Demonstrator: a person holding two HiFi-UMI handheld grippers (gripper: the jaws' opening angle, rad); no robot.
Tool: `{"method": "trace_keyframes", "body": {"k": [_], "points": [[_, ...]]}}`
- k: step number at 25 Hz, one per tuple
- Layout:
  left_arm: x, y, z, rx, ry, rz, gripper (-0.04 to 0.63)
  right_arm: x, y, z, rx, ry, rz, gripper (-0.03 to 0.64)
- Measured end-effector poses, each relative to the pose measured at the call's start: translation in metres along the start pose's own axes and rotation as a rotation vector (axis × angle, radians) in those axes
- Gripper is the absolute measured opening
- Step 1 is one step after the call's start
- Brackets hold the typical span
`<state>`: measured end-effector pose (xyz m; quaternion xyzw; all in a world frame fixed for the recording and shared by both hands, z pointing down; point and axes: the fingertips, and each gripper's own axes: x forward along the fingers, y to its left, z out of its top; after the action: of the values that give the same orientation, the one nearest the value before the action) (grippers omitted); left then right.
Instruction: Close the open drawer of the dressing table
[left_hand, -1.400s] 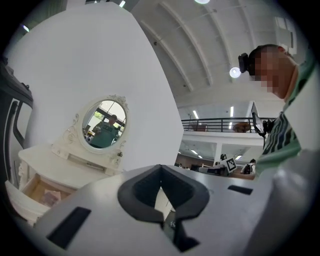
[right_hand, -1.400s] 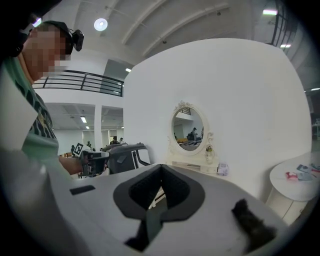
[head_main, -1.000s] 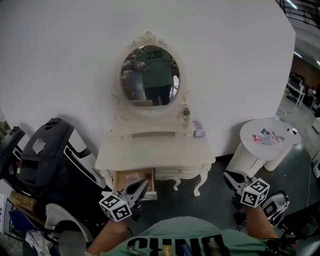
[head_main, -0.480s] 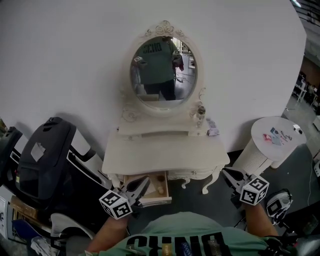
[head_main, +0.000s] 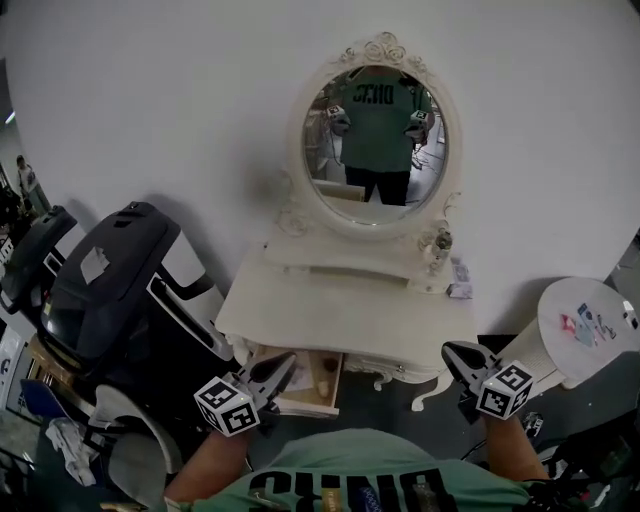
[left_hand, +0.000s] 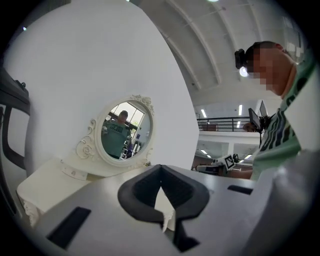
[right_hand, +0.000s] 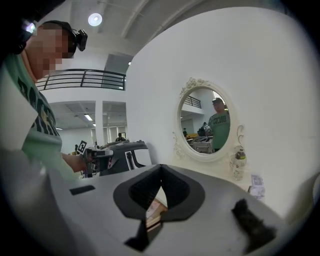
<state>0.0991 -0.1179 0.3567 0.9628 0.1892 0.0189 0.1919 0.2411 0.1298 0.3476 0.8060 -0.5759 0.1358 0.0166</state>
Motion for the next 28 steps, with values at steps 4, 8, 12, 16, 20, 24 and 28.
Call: {"method": "trace_keyframes", "body": {"k": [4,8,12,16,20,24,28], "points": [[0.034,-0.020,-0.005,-0.001,-0.050,0.106,0.008,0.000,-0.055,0.011,-0.015,-0.002,0.097,0.011],[0.068,-0.043,-0.017,-0.006,-0.076,0.195,0.008,0.000,-0.102,0.025,-0.033,-0.012,0.191,0.011],[0.087,-0.062,-0.025,0.003,-0.088,0.271,0.008,0.011,-0.123,0.018,-0.035,0.018,0.292,0.011],[0.073,-0.067,-0.038,-0.005,-0.083,0.369,0.008,0.033,-0.120,0.012,-0.026,0.034,0.385,0.011],[0.046,-0.060,-0.040,-0.006,-0.106,0.442,0.008,0.065,-0.096,0.009,-0.038,0.048,0.471,0.011],[0.013,-0.042,-0.032,-0.003,-0.145,0.473,0.008,0.103,-0.058,0.019,-0.053,0.055,0.523,0.011],[-0.025,-0.021,-0.021,-0.014,-0.184,0.479,0.008,0.130,-0.014,0.033,-0.101,0.069,0.558,0.011]]}}
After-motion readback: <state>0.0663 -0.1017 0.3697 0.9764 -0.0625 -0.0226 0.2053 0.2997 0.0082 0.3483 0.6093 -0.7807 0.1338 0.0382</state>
